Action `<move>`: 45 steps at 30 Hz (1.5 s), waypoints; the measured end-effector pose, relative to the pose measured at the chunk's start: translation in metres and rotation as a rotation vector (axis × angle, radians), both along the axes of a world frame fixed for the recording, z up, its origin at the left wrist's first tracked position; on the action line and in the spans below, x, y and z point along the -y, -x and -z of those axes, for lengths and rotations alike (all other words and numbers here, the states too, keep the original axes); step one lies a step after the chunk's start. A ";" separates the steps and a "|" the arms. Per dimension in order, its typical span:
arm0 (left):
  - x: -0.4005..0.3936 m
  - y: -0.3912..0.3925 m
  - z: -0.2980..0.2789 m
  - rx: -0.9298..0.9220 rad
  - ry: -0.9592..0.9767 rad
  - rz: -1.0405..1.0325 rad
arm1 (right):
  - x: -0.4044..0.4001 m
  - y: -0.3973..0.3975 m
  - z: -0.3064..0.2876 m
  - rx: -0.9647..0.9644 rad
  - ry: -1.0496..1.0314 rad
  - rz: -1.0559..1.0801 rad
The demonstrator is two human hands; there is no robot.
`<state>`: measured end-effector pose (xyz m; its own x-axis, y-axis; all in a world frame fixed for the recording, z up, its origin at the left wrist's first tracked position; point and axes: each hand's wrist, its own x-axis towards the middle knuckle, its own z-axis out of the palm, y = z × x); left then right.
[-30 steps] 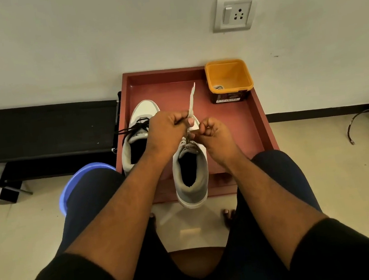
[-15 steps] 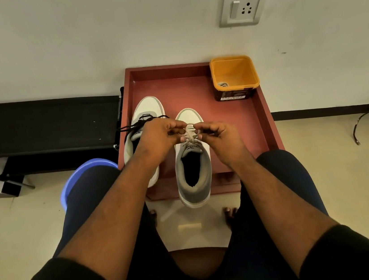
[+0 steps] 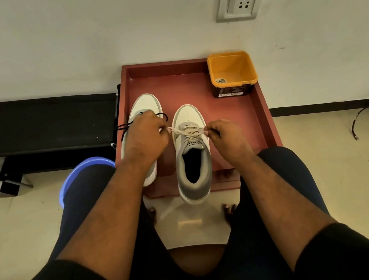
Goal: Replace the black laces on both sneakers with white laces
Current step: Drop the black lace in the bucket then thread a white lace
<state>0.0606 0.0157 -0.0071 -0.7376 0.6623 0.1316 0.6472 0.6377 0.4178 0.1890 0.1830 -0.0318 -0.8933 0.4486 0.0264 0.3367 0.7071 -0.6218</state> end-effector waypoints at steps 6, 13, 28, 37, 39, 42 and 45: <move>0.005 -0.005 -0.008 0.643 -0.236 -0.046 | -0.006 -0.006 -0.005 0.101 0.085 0.058; -0.022 -0.023 0.013 1.372 -0.936 -0.167 | 0.015 0.005 -0.020 -0.347 1.235 0.093; -0.035 -0.018 0.030 0.794 -0.622 -0.105 | 0.007 0.018 -0.003 -0.279 0.823 0.166; -0.033 -0.007 0.014 0.666 -0.334 0.258 | -0.009 0.011 -0.006 -0.082 0.598 -0.106; -0.034 -0.007 0.013 0.683 -0.312 0.291 | -0.010 0.011 -0.008 -0.083 0.531 -0.105; -0.031 -0.005 0.013 0.754 -0.384 0.280 | -0.008 0.013 -0.006 -0.146 0.632 -0.007; -0.026 -0.004 0.017 0.880 -0.461 0.230 | -0.006 0.015 -0.003 -0.193 0.624 0.045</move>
<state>0.0645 0.0419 -0.0243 -0.5570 0.8220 -0.1184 0.0781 0.1938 0.9779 0.1737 0.1889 -0.0285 -0.8787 0.4683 -0.0929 0.1987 0.1819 -0.9630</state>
